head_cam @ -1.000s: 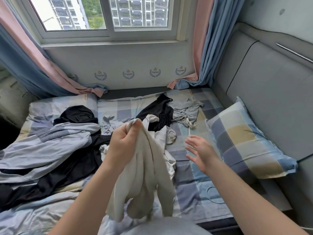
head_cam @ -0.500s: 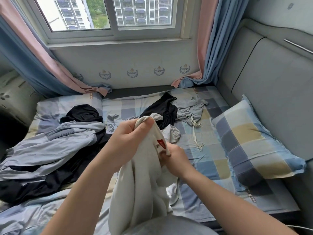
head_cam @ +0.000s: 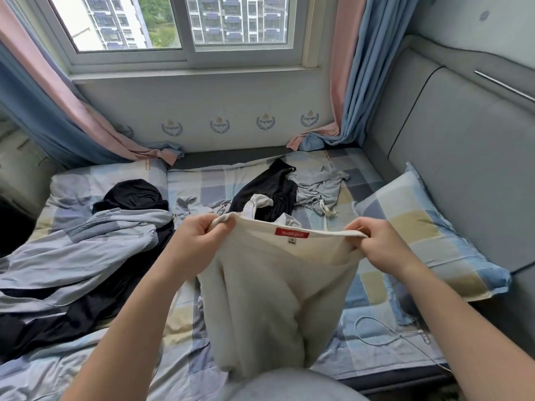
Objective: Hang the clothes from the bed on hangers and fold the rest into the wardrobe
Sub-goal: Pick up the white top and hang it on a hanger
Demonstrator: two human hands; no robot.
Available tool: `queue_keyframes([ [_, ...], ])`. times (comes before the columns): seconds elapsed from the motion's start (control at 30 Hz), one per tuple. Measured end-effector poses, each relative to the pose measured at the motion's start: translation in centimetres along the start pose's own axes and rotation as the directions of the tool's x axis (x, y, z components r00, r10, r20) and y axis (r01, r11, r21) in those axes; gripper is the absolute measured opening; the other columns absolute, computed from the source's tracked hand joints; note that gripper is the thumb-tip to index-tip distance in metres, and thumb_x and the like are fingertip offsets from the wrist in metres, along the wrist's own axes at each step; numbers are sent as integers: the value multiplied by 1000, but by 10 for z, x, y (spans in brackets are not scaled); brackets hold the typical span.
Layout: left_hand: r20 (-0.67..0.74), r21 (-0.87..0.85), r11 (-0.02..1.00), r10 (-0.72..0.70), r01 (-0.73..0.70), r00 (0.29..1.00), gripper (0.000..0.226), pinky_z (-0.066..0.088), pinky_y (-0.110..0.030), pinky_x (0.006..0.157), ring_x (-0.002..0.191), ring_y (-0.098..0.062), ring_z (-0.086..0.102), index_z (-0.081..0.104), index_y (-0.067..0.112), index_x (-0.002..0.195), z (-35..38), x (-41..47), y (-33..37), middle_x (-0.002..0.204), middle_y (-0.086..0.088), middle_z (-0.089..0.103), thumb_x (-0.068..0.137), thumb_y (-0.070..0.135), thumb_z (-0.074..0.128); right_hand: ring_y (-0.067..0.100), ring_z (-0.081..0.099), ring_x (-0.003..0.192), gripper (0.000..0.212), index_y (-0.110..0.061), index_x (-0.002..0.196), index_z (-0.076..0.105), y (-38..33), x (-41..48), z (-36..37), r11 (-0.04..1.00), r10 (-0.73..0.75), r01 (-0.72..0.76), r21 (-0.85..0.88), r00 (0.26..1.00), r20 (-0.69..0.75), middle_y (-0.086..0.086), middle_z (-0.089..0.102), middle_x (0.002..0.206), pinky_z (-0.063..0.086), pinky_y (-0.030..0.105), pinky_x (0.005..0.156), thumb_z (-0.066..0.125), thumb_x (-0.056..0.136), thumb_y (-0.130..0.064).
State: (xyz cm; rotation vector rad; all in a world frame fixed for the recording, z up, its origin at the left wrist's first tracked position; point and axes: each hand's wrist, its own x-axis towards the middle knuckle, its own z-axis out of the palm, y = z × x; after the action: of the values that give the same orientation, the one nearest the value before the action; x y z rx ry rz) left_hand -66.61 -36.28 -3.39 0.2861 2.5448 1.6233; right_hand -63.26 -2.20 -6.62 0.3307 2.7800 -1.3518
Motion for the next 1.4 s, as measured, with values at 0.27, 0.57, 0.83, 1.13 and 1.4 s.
queue_keyframes([
  [0.27, -77, 313, 936, -147, 164, 986, 27, 27, -33, 53, 56, -16, 36, 40, 13, 64, 36, 15, -26, 57, 5, 42, 88, 12, 51, 14, 57, 76, 22, -11, 85, 74, -67, -38, -19, 968, -134, 113, 223, 988, 81, 18, 69, 87, 42, 32, 71, 58, 94, -1],
  [0.57, 130, 270, 942, -243, 201, 961, 24, 33, -30, 54, 63, -22, 52, 56, 17, 76, 75, 15, -32, 64, 0, 54, 98, 27, 58, 33, 55, 72, 44, 5, 90, 68, -104, -73, -8, 823, -66, 78, 563, 997, -43, 42, 57, 87, 45, 46, 69, 66, 85, -39],
  [0.83, 181, 203, 975, -130, 93, 975, 27, 34, -26, 47, 58, -16, 50, 67, 19, 83, 57, 26, -28, 66, 0, 59, 88, -1, 49, 25, 68, 78, 32, -10, 92, 77, -97, -120, -2, 703, 176, 27, 711, 961, -211, 16, 72, 86, 57, 32, 67, 74, 80, -39],
  [1.13, 523, -11, 962, 236, -271, 819, 23, 33, -23, 54, 54, -2, 37, 51, 6, 83, 30, -1, -50, 68, 4, 45, 104, 13, 45, 31, 72, 91, 30, -10, 91, 78, -115, -227, 90, 603, 547, 91, 793, 676, -493, 23, 74, 96, 59, 41, 82, 72, 79, -36],
  [1.4, 722, -320, 907, 420, -272, 550, 52, 30, -21, 51, 57, -5, 37, 51, 0, 87, 19, -74, -39, 64, 11, 40, 83, 51, 42, 21, 73, 90, 17, -16, 89, 79, -150, -354, 182, 583, 770, 107, 805, 243, -590, 8, 77, 92, 52, 37, 88, 72, 85, -32],
])
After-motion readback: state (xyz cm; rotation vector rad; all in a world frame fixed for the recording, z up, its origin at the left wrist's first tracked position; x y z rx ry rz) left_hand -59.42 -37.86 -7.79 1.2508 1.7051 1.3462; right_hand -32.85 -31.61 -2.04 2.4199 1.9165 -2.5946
